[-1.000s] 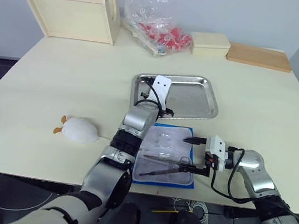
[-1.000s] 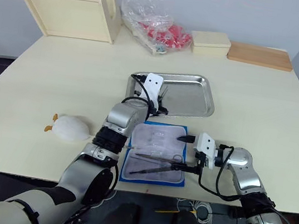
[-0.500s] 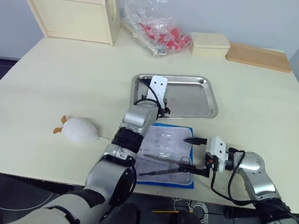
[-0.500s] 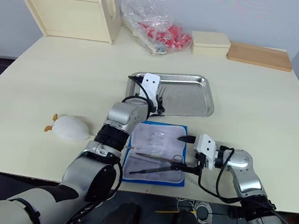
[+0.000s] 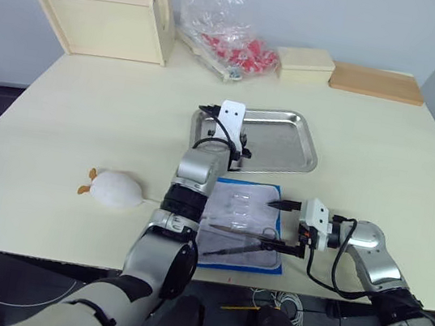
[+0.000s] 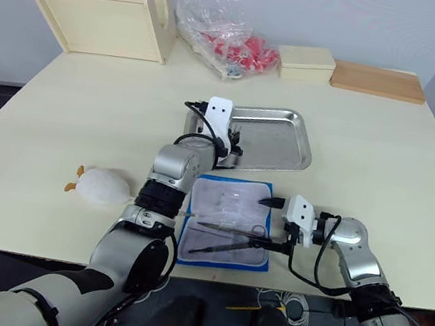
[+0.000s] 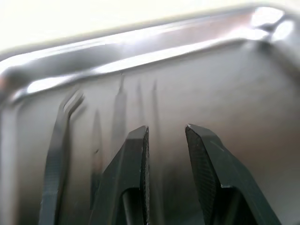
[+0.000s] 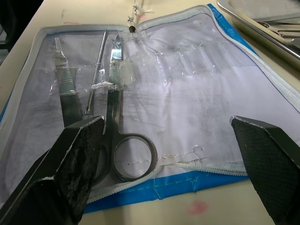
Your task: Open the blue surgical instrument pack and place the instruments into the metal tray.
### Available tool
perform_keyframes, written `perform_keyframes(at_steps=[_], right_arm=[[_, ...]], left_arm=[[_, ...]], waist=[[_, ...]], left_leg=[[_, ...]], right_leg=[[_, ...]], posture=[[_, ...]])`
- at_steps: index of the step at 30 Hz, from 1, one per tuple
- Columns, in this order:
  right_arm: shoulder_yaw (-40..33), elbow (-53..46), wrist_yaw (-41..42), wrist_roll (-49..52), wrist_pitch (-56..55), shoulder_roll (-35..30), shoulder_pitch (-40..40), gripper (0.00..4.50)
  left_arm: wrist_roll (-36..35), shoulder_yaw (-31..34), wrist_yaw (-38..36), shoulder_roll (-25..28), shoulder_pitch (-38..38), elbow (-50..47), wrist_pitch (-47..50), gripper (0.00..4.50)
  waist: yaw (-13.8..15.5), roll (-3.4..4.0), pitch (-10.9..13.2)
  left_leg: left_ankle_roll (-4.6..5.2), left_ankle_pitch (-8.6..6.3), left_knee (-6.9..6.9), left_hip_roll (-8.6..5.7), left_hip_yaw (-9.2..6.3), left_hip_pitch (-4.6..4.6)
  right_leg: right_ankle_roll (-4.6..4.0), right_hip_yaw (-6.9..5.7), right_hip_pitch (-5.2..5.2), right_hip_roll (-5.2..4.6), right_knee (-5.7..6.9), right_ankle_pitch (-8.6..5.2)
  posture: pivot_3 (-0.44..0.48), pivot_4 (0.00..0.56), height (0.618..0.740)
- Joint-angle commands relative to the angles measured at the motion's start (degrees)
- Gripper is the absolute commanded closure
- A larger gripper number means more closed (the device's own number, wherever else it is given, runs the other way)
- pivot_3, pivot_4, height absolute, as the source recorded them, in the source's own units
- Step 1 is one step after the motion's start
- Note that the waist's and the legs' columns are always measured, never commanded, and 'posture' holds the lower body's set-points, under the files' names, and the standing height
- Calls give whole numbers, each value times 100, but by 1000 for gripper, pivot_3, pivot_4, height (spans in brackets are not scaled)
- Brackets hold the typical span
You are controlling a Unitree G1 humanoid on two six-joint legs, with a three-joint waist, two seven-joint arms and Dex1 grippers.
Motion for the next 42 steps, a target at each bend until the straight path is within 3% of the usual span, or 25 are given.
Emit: perform_keyframes(at_steps=[1,5,8,17,20,21,22,25,28,34,42], right_arm=[[337,514,10,-628,210,-182,301,0],[338,514,0,-634,214,-178,295,0],[333,515,-3,-630,215,-180,288,0],[296,495,-42,-598,242,-178,330,0],[278,493,-52,-580,247,-185,341,0],[276,493,-59,-579,247,-187,344,0],[277,489,-66,-582,249,-185,349,0],[279,470,-74,-582,250,-172,365,0],[272,453,-59,-563,252,-177,379,0],[256,491,-9,-555,215,-211,342,0],[254,454,12,-523,224,-164,322,0]], left_arm=[[-216,-254,-844,187,106,-640,-414,3172],[-791,-381,-2099,435,564,-1478,-814,3172],[-1019,-472,-2646,686,862,-1951,-787,3172],[-1826,-710,-4284,1990,1890,-3436,-307,3172],[-2046,-686,-5175,2710,2347,-3879,-509,2717],[-2086,-693,-5446,2966,2477,-3985,-639,2044],[-2139,-677,-5712,3202,2592,-4070,-767,1896],[-2375,-563,-6303,3710,2837,-4239,-949,762],[-2493,-481,-6687,4070,3036,-4342,-1119,19],[-2491,-188,-7734,4881,3711,-4168,-1950,19],[-2553,-143,-8067,4978,3975,-3948,-2395,19]], waist=[[-4,1,-1],[-4,3,-1],[-1,3,-2],[4,8,-4],[-37,21,-5],[-36,21,-5],[-20,22,-4],[-1,17,-4],[10,16,-5],[-3,22,-4],[10,22,-2]], left_leg=[[-3,2,0,0,1,0],[-8,4,0,0,7,1],[-8,4,1,1,9,1],[18,-10,5,2,9,3],[20,-11,17,5,4,1],[21,-12,11,9,16,8],[21,-12,11,9,16,8],[21,-12,12,12,13,5],[22,-12,14,17,13,3],[34,-19,15,21,23,5],[44,-24,18,26,24,5]], right_leg=[[0,1,0,0,0,0],[0,5,-1,0,0,0],[-1,8,-1,0,0,0],[-2,12,0,1,1,0],[-3,8,4,4,2,1],[-5,21,3,5,1,0],[-5,21,3,5,1,0],[-10,18,-1,5,1,0],[-31,18,-1,2,1,-11],[-33,40,-6,4,1,-11],[-32,75,-8,-1,0,-12]], posture=[[0,150,740],[0,150,740],[0,150,740],[0,150,740],[0,150,740],[0,150,740],[0,150,740],[0,150,740],[0,150,740],[0,150,740],[0,150,740]])
